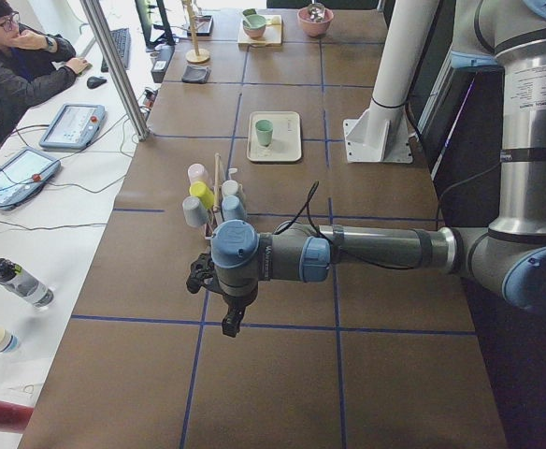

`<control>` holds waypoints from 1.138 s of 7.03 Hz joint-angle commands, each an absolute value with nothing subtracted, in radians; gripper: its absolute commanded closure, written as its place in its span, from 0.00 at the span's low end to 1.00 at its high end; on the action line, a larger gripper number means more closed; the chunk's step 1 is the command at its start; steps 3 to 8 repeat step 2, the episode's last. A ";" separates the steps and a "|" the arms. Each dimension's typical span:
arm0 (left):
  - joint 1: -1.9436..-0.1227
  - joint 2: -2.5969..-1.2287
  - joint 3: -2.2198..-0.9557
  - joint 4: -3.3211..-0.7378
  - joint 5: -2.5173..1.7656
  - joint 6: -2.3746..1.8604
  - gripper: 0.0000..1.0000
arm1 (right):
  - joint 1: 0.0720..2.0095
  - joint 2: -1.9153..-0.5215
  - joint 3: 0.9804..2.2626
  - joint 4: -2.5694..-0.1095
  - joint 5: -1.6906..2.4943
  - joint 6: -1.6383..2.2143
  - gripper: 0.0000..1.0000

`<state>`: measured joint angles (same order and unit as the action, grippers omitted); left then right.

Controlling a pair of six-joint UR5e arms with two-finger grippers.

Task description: Pick up and place green cup on tray

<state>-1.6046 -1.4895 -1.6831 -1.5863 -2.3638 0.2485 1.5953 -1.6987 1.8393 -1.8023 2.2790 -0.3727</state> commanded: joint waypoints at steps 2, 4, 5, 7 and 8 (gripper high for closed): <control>-1.605 -1.489 -1.684 -1.586 -2.364 0.249 0.00 | 1.595 -1.698 1.839 -1.801 2.279 -0.373 0.00; -1.605 -1.489 -1.684 -1.586 -2.364 0.249 0.00 | 1.595 -1.698 1.839 -1.801 2.279 -0.373 0.00; -1.605 -1.489 -1.684 -1.586 -2.364 0.249 0.00 | 1.595 -1.698 1.839 -1.801 2.279 -0.373 0.00; -1.605 -1.489 -1.684 -1.586 -2.364 0.249 0.00 | 1.595 -1.698 1.839 -1.801 2.279 -0.373 0.00; -1.605 -1.489 -1.684 -1.586 -2.364 0.249 0.00 | 1.595 -1.698 1.839 -1.801 2.279 -0.373 0.00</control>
